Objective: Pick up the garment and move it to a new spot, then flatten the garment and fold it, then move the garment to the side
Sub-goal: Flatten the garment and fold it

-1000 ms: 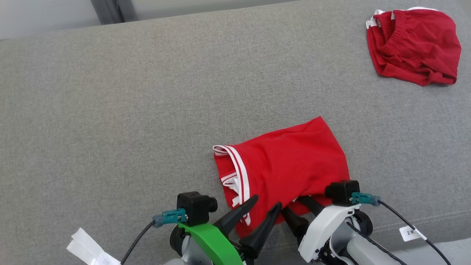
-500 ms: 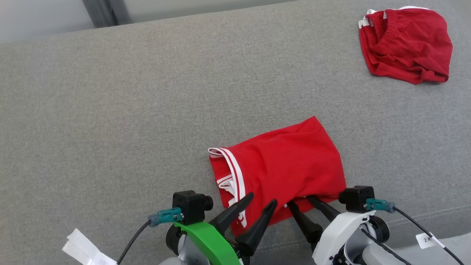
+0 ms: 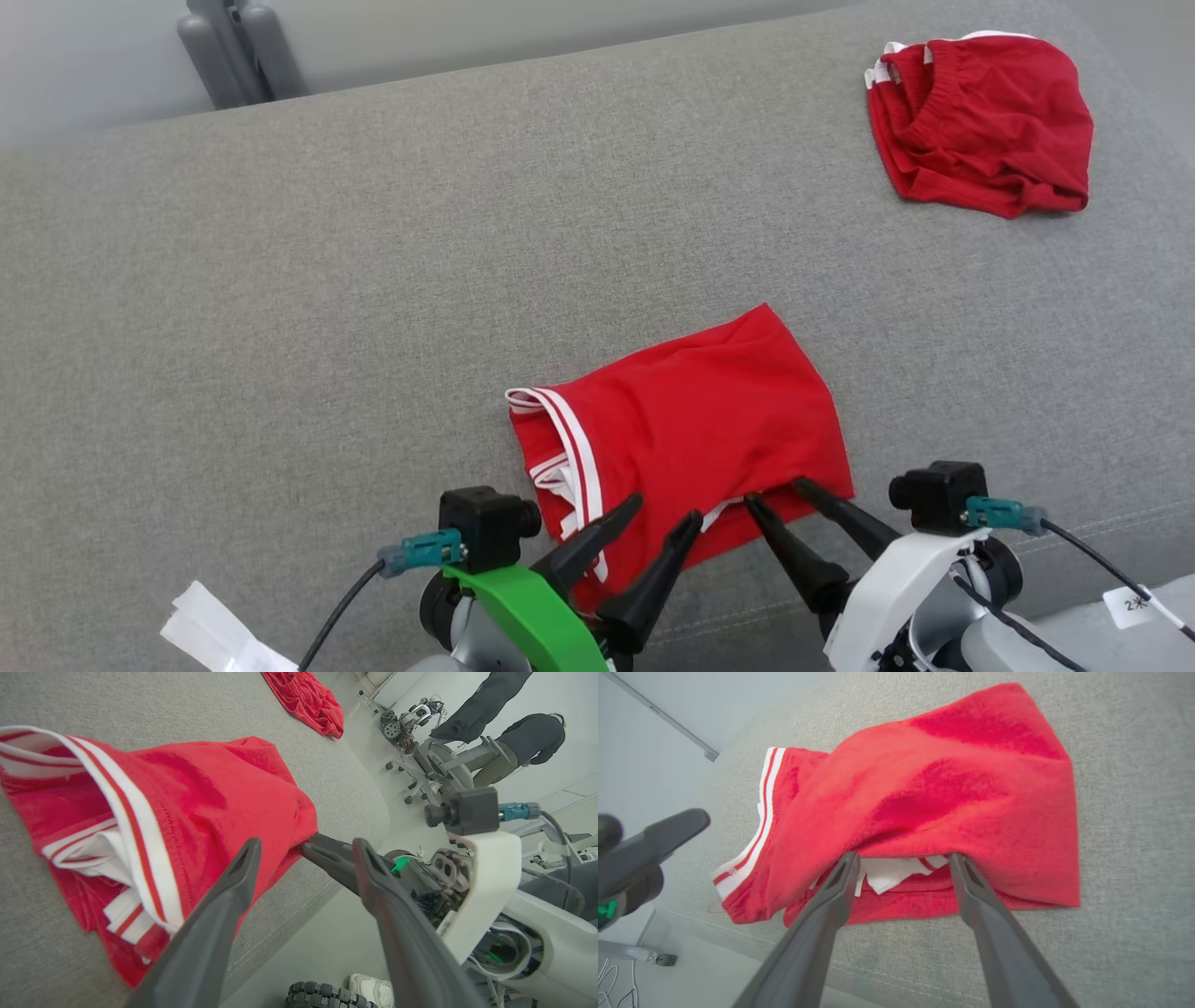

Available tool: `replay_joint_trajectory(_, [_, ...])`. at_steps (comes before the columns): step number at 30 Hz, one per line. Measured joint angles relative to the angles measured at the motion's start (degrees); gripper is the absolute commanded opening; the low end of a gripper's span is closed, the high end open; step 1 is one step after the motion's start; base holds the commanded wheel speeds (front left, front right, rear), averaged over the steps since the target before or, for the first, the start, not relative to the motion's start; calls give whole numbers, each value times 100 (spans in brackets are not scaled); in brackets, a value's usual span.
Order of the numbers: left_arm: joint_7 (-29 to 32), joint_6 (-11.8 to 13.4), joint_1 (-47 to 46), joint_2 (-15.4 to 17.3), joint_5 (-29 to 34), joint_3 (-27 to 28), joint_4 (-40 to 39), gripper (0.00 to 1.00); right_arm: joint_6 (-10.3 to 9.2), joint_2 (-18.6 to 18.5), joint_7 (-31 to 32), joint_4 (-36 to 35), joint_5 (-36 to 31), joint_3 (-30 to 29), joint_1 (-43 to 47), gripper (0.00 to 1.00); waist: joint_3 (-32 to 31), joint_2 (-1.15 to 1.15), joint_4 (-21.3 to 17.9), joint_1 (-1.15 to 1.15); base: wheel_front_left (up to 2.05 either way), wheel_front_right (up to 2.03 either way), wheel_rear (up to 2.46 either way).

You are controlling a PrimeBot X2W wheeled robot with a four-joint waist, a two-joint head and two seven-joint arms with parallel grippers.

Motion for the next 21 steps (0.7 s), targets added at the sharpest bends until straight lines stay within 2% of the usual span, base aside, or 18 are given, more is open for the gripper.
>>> replay_joint_trajectory(5, [-10, 3, 0, 21, 2, 52, 53, 100, -107, -258, -21, -363, -108, -234, 20, 100, -125, 0, -54, 0, 0, 0, 0])
replay_joint_trajectory(11, [-49, 7, 11, 31, 5, 41, 67, 100, -159, -330, -141, -641, -354, -432, -142, 100, -245, 0, -14, 0, 0, 0, 0])
replay_joint_trajectory(15, [-48, 8, 13, 13, 8, -19, 67, 100, -158, -261, -97, -570, -472, -315, -333, 100, -274, 0, 95, 0, 0, 0, 0])
replay_joint_trajectory(21, [-48, 24, 18, -56, 7, -45, 57, 100, -208, -127, 130, -82, -448, -85, -323, 100, -297, 0, 349, 0, 0, 0, 0])
